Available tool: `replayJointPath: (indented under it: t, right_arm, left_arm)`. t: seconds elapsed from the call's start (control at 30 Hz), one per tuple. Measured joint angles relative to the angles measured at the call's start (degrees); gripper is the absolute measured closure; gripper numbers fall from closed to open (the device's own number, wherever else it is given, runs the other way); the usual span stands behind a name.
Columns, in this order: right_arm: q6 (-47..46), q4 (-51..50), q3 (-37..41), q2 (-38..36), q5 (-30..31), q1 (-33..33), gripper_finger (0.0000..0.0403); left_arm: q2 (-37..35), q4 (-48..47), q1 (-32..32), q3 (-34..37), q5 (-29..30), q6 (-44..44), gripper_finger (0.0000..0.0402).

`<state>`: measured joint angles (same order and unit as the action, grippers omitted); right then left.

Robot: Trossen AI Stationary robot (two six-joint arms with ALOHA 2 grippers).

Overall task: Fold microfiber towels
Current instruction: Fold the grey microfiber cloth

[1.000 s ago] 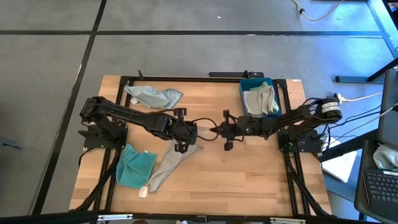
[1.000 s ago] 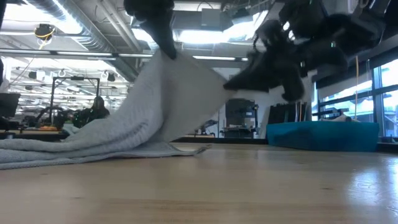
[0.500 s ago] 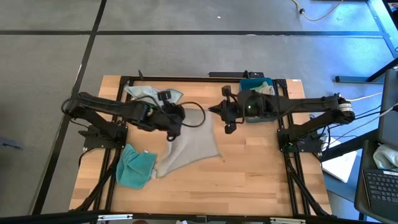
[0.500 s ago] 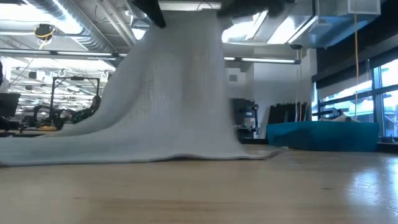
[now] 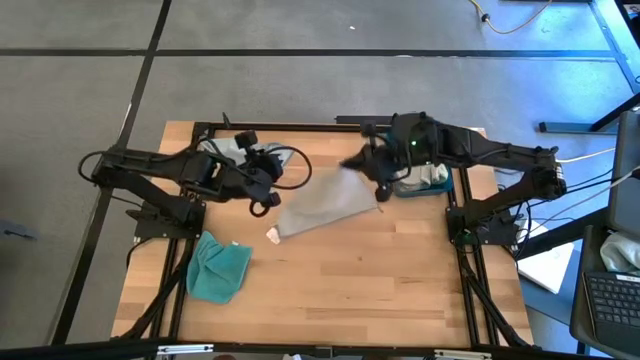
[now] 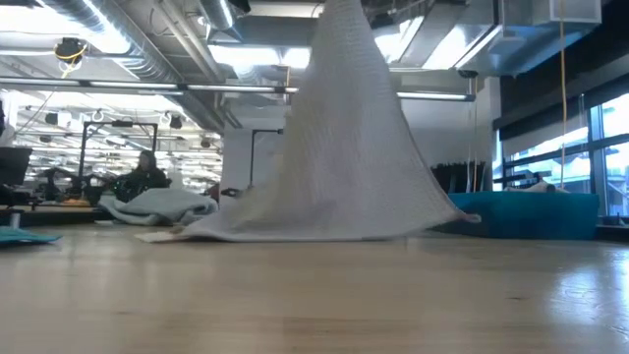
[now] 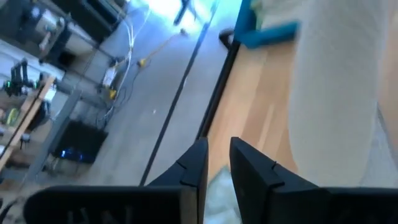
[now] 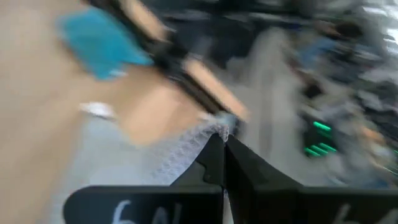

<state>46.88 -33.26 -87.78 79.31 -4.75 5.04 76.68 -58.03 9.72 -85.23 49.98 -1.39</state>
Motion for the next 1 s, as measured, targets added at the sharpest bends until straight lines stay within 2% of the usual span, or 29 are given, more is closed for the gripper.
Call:
replayJointPath:
  t: [0.07, 0.1, 0.23, 0.33, 0.5, 0.67, 0.9, 1.0]
  right_arm:
    - [-0.2, -1.2, -0.7, 1.2, -4.2, -0.2, 0.0399]
    - [-0.5, -2.1, -1.0, 2.0, -5.3, -0.4, 0.0399]
    - [-1.5, -5.7, -3.3, 5.0, -5.4, -2.0, 0.0399]
    - [-2.5, -9.4, -4.6, 6.0, -5.4, -4.5, 0.0399]
    - [-4.2, -13.9, -6.5, 5.5, -5.5, -9.0, 0.0399]
    - [-4.7, -20.2, -12.3, 5.4, -5.8, -10.6, 0.0399]
    - [-9.8, -30.2, -19.7, 5.4, -5.3, -10.1, 0.0399]
    - [-10.9, -32.0, -21.1, 5.4, -3.1, -10.0, 0.0399]
  left_arm:
    - [0.0, 5.9, -0.5, 0.0, -2.1, 4.7, 0.0343]
    - [0.0, 10.1, -1.1, 0.0, -5.7, 7.5, 0.0343]
    - [0.1, 25.8, -5.0, 0.0, -27.5, 13.4, 0.0335]
    - [1.1, 29.8, -7.6, -0.1, -39.8, 14.0, 0.0323]
    - [5.4, 31.0, -12.6, -0.1, -48.6, 13.7, 0.0291]
    - [12.6, 34.1, -17.2, 0.0, -61.1, 12.5, 0.0255]
    - [17.4, 36.9, -21.5, 0.0, -71.8, 14.0, 0.0240]
    - [17.5, 37.4, -22.9, 0.0, -73.4, 14.0, 0.0240]
